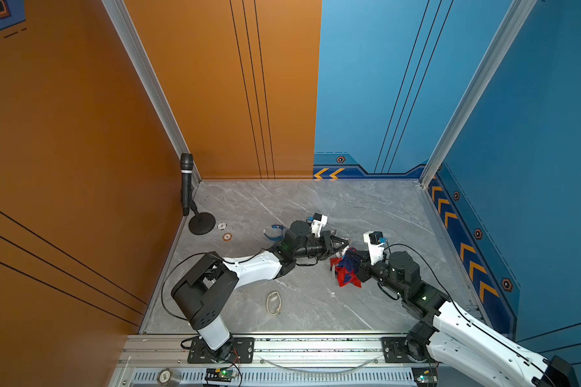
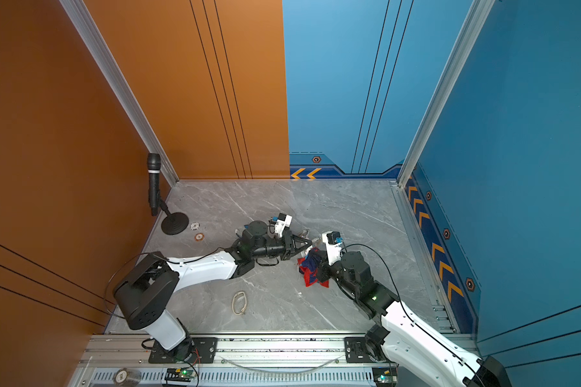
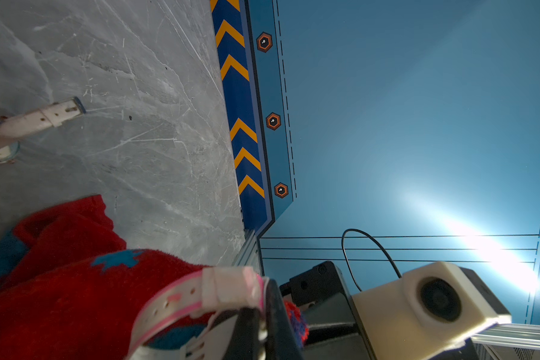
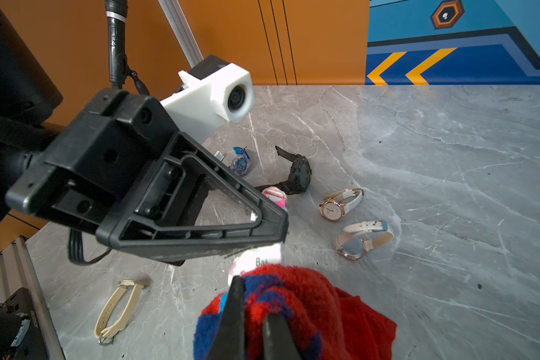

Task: Wipe the watch dial
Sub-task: Wipe the dirt from the watch dial.

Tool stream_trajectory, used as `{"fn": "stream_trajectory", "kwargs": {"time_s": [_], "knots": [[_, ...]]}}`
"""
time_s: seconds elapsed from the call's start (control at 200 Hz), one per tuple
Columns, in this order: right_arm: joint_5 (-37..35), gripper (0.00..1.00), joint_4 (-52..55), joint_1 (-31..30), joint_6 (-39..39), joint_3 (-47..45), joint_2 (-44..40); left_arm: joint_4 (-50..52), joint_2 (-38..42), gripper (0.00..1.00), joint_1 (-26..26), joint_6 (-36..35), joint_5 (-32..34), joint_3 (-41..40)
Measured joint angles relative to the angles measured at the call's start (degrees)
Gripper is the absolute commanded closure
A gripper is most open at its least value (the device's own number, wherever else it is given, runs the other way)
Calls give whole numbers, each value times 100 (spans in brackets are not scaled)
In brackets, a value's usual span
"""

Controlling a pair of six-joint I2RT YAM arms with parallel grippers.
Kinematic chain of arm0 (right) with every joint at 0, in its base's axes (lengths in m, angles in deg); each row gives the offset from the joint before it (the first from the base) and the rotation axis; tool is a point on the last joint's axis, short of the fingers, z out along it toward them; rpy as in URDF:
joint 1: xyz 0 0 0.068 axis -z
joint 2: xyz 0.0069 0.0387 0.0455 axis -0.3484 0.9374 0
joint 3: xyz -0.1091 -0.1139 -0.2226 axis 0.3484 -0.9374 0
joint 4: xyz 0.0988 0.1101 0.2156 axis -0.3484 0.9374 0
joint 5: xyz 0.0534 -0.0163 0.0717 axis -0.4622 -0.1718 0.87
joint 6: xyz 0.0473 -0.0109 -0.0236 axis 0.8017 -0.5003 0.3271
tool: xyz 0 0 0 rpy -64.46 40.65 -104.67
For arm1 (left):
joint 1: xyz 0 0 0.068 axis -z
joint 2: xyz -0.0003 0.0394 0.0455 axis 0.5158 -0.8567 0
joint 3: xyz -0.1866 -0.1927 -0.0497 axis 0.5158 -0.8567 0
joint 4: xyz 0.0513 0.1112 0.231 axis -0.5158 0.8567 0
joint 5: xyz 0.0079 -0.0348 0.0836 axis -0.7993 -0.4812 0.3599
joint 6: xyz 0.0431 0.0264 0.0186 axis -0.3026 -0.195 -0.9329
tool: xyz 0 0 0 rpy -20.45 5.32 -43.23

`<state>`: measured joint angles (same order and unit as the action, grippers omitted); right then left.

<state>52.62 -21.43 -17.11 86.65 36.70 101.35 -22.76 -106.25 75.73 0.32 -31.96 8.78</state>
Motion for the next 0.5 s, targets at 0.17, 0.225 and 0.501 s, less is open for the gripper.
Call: {"fn": "stream_trajectory", "kwargs": {"time_s": [0.17, 0.225, 0.501], "knots": [[59, 100, 2, 170, 24, -2, 20, 0, 0, 100, 2, 0, 2, 0], [109, 100, 0, 234, 63, -4, 17, -2, 0, 100, 2, 0, 2, 0], [153, 100, 2, 92, 79, -4, -17, 0, -9, 100, 13, 0, -7, 0]]}}
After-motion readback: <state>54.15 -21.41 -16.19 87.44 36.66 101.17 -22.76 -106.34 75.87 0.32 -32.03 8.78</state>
